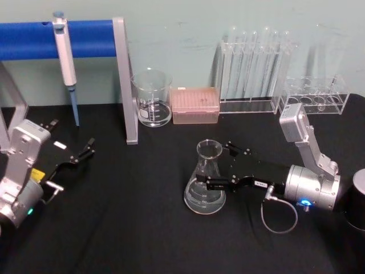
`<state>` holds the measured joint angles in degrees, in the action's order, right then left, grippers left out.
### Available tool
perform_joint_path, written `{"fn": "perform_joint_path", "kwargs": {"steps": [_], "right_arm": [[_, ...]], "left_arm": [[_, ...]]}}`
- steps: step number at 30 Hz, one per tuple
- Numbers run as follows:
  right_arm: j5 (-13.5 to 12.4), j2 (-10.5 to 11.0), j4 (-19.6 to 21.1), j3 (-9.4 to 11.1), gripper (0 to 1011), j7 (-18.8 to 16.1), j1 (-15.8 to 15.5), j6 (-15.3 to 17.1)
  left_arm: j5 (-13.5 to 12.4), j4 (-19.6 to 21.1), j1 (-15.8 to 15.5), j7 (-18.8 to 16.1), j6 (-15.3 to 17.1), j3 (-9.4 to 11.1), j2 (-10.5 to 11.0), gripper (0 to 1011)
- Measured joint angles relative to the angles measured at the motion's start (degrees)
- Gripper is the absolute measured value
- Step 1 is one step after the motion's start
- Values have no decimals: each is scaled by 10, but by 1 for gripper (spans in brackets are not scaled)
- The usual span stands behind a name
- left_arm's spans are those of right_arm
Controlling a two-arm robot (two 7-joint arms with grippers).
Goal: Grasp the erlenmeyer flask with one hand, shake it three times, then place it back.
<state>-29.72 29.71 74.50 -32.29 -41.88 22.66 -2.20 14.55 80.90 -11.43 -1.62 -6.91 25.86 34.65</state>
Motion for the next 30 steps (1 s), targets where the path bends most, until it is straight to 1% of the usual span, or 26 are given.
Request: {"fn": "perform_joint_path", "kwargs": {"steps": [28,30], "right_arm": [[-1,0,0,0,1003,0,0,1],[-1,0,0,0,967,0,0,1]], "left_arm": [[0,0,0,0,0,0,0,1001],[0,0,0,0,0,0,0,1001]]}}
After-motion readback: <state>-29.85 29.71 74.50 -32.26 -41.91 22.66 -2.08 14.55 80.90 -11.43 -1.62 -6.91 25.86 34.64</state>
